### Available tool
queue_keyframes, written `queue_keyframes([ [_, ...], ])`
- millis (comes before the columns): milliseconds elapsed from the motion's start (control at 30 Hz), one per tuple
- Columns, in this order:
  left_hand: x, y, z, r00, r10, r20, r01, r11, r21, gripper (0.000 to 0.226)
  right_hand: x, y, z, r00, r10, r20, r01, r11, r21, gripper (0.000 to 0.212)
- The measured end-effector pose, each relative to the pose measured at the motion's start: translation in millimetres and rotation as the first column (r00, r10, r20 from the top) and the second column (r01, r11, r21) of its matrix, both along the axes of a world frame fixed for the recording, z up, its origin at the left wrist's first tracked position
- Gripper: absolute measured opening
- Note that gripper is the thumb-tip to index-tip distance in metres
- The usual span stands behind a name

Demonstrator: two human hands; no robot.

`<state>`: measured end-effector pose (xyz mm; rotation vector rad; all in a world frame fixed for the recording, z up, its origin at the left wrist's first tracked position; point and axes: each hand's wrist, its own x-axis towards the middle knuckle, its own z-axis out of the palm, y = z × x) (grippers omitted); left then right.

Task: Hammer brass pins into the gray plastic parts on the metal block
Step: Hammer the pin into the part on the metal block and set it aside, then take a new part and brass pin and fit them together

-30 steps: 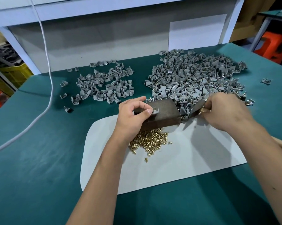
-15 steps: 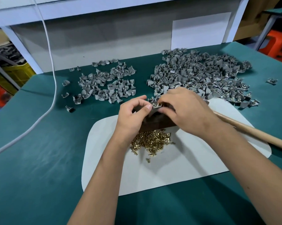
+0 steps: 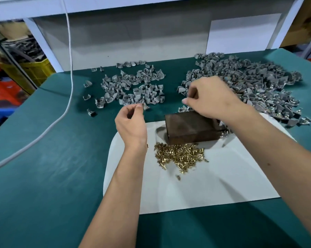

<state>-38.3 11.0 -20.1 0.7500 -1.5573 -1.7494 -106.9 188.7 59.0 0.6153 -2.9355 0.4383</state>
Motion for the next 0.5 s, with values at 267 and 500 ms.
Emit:
queue_keyframes([
  [267,-0.3,-5.3,0.7,0.994,0.108,-0.023,-0.105,0.989,0.105,0.009,-38.6,-79.4,-18.0,0.967,0.198,0.163,-0.232,0.945,0.229,0.043],
  [500,-1.1,-6.0,-0.5,0.996,0.083,-0.016,-0.081,0.991,0.109,0.013,-53.9,-103.5,-32.1,0.961,0.231,0.155,-0.264,0.934,0.243,0.036],
])
